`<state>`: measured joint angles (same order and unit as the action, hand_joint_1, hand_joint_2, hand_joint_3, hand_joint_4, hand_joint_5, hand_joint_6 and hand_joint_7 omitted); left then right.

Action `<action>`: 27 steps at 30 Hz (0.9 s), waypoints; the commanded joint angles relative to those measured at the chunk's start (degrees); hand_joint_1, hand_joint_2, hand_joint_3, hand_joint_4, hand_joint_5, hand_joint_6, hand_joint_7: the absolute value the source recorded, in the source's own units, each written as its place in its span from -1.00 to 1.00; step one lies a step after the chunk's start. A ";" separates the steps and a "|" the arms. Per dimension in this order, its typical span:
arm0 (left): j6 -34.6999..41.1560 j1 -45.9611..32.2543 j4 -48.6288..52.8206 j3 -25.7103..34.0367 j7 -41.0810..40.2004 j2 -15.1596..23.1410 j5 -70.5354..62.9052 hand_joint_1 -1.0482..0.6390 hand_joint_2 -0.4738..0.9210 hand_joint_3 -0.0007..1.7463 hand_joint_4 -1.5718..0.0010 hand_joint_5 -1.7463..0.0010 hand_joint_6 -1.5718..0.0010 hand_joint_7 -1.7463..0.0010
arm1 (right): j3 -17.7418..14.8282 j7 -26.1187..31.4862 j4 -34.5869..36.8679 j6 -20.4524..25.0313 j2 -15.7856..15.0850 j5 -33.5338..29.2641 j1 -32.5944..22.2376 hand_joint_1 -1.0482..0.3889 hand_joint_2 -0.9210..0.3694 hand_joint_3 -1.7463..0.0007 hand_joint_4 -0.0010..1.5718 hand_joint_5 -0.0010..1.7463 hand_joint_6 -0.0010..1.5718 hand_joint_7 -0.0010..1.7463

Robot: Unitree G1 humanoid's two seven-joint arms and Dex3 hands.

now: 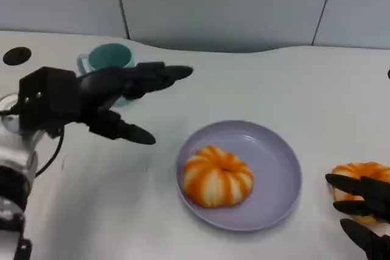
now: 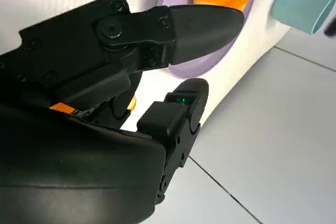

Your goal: Grasp the bread from the table and place it into the plate.

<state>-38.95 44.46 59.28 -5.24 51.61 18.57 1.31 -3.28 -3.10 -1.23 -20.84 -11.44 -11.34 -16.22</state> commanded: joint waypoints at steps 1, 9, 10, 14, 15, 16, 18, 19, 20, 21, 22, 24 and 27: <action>4.99 -8.04 -6.36 5.39 -1.47 0.98 5.99 -0.63 1.00 -0.83 0.84 0.91 0.92 0.99 | -0.50 0.37 0.43 -0.85 -0.47 0.88 0.08 -0.06 -1.00 0.58 0.04 -0.68 0.03 -0.99; 22.66 -26.57 -27.35 8.33 -12.58 1.32 6.66 -0.51 1.00 -0.88 0.62 0.02 0.44 0.96 | -0.44 0.05 -0.84 0.77 -0.40 1.20 -0.26 -0.06 -1.00 0.57 0.02 -0.68 0.03 -1.00; 24.81 -27.85 -29.38 8.47 -13.48 1.52 6.69 -0.47 1.00 -0.89 0.64 -0.21 0.31 0.94 | -0.45 0.12 -0.51 0.44 -0.44 1.19 -0.18 -0.06 -1.00 0.57 0.02 -0.68 0.02 -1.00; 33.65 -31.36 -36.04 9.31 -14.20 2.22 8.45 -0.41 1.00 -0.93 0.66 -0.76 0.32 0.10 | -0.49 0.00 0.40 -0.06 -0.74 1.38 0.17 -0.05 -1.00 0.57 0.03 -0.68 0.02 -1.00; 34.88 -31.99 -37.29 9.35 -14.55 2.38 8.27 -0.43 1.00 -0.95 0.61 -0.84 0.38 -0.20 | -0.48 -0.11 0.29 0.11 -0.71 1.54 0.14 -0.05 -1.00 0.57 0.02 -0.68 0.02 -1.00; 36.12 -32.69 -38.61 9.32 -14.93 2.59 7.99 -0.44 1.00 -0.96 0.57 -0.90 0.42 -0.42 | -0.47 -0.17 0.20 0.15 -0.73 1.60 0.12 -0.06 -1.00 0.57 0.02 -0.68 0.02 -1.00; 38.21 -33.64 -39.94 9.33 -15.13 2.69 8.14 -0.41 1.00 -0.97 0.52 -0.97 0.45 -0.64 | -0.45 -0.17 0.28 -0.15 -0.73 1.69 0.08 -0.06 -1.00 0.57 0.02 -0.68 0.03 -1.00; 39.31 -34.01 -40.25 9.37 -15.09 2.62 8.42 -0.35 0.97 -0.98 0.35 -0.99 0.47 -0.85 | -0.45 -0.17 0.40 -0.36 -0.70 1.78 0.06 -0.06 -1.00 0.57 0.02 -0.68 0.03 -1.00; 41.98 -34.49 -40.93 9.71 -14.90 2.35 9.60 -0.32 0.96 -0.99 0.28 -0.99 0.48 -0.92 | -0.47 -0.16 0.54 -0.64 -0.75 1.81 0.01 -0.06 -1.00 0.57 0.02 -0.68 0.03 -1.00; 44.02 -34.84 -41.55 9.96 -14.80 2.16 10.45 -0.26 0.95 -0.99 0.22 -1.00 0.45 -0.96 | -0.49 -0.15 0.64 -0.82 -0.79 1.82 -0.02 -0.07 -1.00 0.57 0.02 -0.68 0.03 -1.00; 45.40 -35.05 -41.74 10.00 -14.73 2.03 10.88 -0.21 0.95 -0.99 0.18 -1.00 0.43 -0.98 | -0.53 -0.18 0.73 -0.97 -0.82 1.91 -0.04 -0.07 -1.00 0.57 0.02 -0.68 0.03 -1.00; 46.08 -35.44 -41.72 9.78 -14.86 1.80 10.86 -0.13 0.96 -0.99 0.16 -1.00 0.38 -1.00 | -0.65 -0.37 0.99 -1.41 -1.01 2.18 -0.09 -0.07 -1.00 0.57 0.02 -0.68 0.03 -1.00; 46.10 -35.55 -42.05 8.55 -16.28 1.90 8.63 -0.10 0.98 -0.98 0.14 -1.00 0.32 -1.00 | -0.84 -0.52 1.48 -2.06 -1.29 2.55 -0.18 -0.07 -1.00 0.57 0.02 -0.67 0.02 -1.00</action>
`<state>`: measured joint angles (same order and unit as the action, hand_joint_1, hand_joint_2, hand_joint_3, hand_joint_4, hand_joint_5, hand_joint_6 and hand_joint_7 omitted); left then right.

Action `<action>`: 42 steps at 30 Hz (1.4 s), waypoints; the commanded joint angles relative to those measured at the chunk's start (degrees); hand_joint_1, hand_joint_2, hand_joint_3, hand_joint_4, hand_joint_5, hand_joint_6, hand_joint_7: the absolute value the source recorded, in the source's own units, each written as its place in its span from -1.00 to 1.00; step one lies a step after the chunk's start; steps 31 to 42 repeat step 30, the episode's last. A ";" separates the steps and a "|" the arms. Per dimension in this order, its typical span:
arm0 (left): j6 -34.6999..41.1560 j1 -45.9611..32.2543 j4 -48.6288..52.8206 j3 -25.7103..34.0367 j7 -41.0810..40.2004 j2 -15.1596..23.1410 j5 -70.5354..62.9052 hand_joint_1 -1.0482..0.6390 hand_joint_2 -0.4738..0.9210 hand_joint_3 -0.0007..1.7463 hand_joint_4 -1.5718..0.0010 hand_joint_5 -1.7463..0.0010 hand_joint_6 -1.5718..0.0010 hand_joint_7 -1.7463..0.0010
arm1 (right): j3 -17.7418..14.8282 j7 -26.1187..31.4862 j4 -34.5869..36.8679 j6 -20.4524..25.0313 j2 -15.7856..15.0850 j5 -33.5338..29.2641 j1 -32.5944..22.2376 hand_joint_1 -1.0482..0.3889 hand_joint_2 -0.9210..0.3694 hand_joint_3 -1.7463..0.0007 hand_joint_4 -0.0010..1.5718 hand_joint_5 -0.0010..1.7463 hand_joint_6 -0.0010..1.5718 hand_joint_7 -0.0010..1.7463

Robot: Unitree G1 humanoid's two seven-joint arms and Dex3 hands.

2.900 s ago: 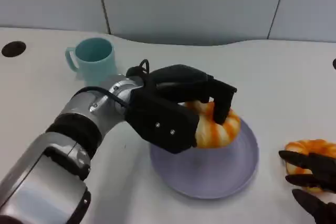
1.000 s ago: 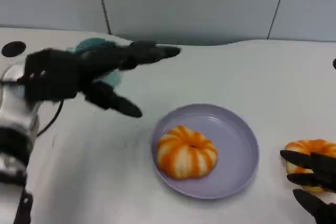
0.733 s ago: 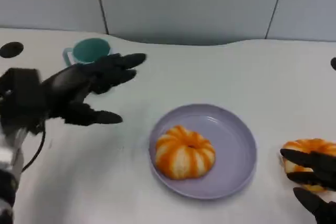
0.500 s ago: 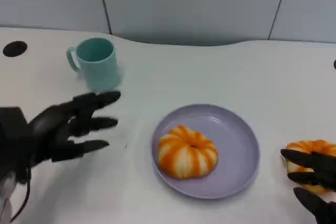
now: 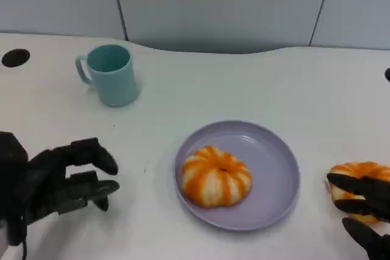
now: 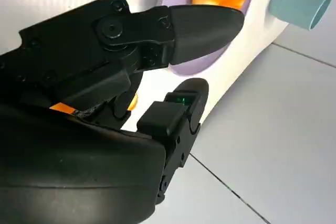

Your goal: Grasp the bread from the table and place it into the plate.

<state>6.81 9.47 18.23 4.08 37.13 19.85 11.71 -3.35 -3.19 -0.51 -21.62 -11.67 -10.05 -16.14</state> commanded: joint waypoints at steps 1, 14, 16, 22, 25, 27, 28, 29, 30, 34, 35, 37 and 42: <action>0.29 -0.57 -1.09 -1.09 -2.19 0.68 -2.39 -0.10 0.98 -0.98 0.13 -1.00 0.30 -1.00 | -0.79 -0.44 0.88 -1.43 -1.13 1.36 -0.27 -0.08 -1.00 0.57 0.02 -0.67 0.02 -1.00; 5.86 0.97 -1.34 -6.76 -7.30 1.28 -10.52 -0.12 0.95 -0.99 0.10 -1.00 0.35 -1.00 | -2.28 -1.69 1.05 0.32 -1.81 3.19 -0.44 -0.08 -1.00 0.57 0.01 -0.67 0.02 -1.00; 4.88 1.48 -0.49 -7.42 -7.17 1.53 -11.18 -0.12 0.95 -0.99 0.10 -1.00 0.35 -1.00 | -2.31 -1.70 1.79 -0.50 -1.97 3.10 -0.14 -0.08 -1.00 0.57 0.01 -0.67 0.02 -1.00; 3.05 2.85 1.57 -9.13 -7.86 1.85 -13.55 -0.16 0.96 -0.99 0.08 -1.00 0.34 -1.00 | -2.46 -1.26 2.89 -0.67 -2.27 2.08 0.67 -0.08 -1.00 0.56 0.01 -0.67 0.01 -1.00; 0.92 3.53 3.64 -9.18 -7.94 1.50 -13.98 -0.16 0.97 -0.98 0.09 -1.00 0.33 -1.00 | -2.57 -1.44 4.02 -1.47 -2.39 2.31 1.19 -0.07 -1.00 0.56 0.02 -0.67 0.00 -1.00; -0.02 3.92 4.90 -9.10 -7.99 1.19 -14.03 -0.17 0.96 -0.98 0.10 -1.00 0.33 -1.00 | -2.66 -1.61 5.37 -2.76 -2.62 2.61 1.67 -0.06 -1.00 0.56 0.01 -0.67 0.00 -1.00; -0.73 4.04 5.59 -8.91 -7.80 0.97 -13.69 -0.17 0.96 -0.98 0.10 -1.00 0.33 -1.00 | -2.72 -1.62 5.65 -2.81 -2.65 2.69 1.78 -0.06 -1.00 0.56 0.02 -0.67 0.01 -1.00; -1.42 4.10 6.12 -8.77 -7.57 0.83 -13.37 -0.14 0.96 -0.98 0.10 -1.00 0.33 -1.00 | -2.77 -1.61 5.90 -2.89 -2.65 2.79 1.88 -0.07 -1.00 0.56 0.02 -0.66 0.01 -0.99; -1.96 4.15 6.52 -8.68 -7.41 0.75 -13.15 -0.14 0.96 -0.98 0.10 -1.00 0.33 -1.00 | -2.80 -1.60 6.07 -2.97 -2.64 2.86 1.94 -0.07 -1.00 0.56 0.02 -0.66 0.01 -0.99; -1.96 4.15 6.52 -8.68 -7.41 0.75 -13.15 -0.14 0.96 -0.98 0.10 -1.00 0.33 -1.00 | -2.80 -1.60 6.07 -2.97 -2.64 2.86 1.94 -0.07 -1.00 0.56 0.02 -0.66 0.01 -0.99; -1.96 4.15 6.52 -8.68 -7.41 0.75 -13.15 -0.14 0.96 -0.98 0.10 -1.00 0.33 -1.00 | -2.80 -1.60 6.07 -2.97 -2.64 2.86 1.94 -0.07 -1.00 0.56 0.02 -0.66 0.01 -0.99; -1.96 4.15 6.52 -8.68 -7.41 0.75 -13.15 -0.14 0.96 -0.98 0.10 -1.00 0.33 -1.00 | -2.80 -1.60 6.07 -2.97 -2.64 2.86 1.94 -0.07 -1.00 0.56 0.02 -0.66 0.01 -0.99; -1.96 4.15 6.52 -8.68 -7.41 0.75 -13.15 -0.14 0.96 -0.98 0.10 -1.00 0.33 -1.00 | -2.80 -1.60 6.07 -2.97 -2.64 2.86 1.94 -0.07 -1.00 0.56 0.02 -0.66 0.01 -0.99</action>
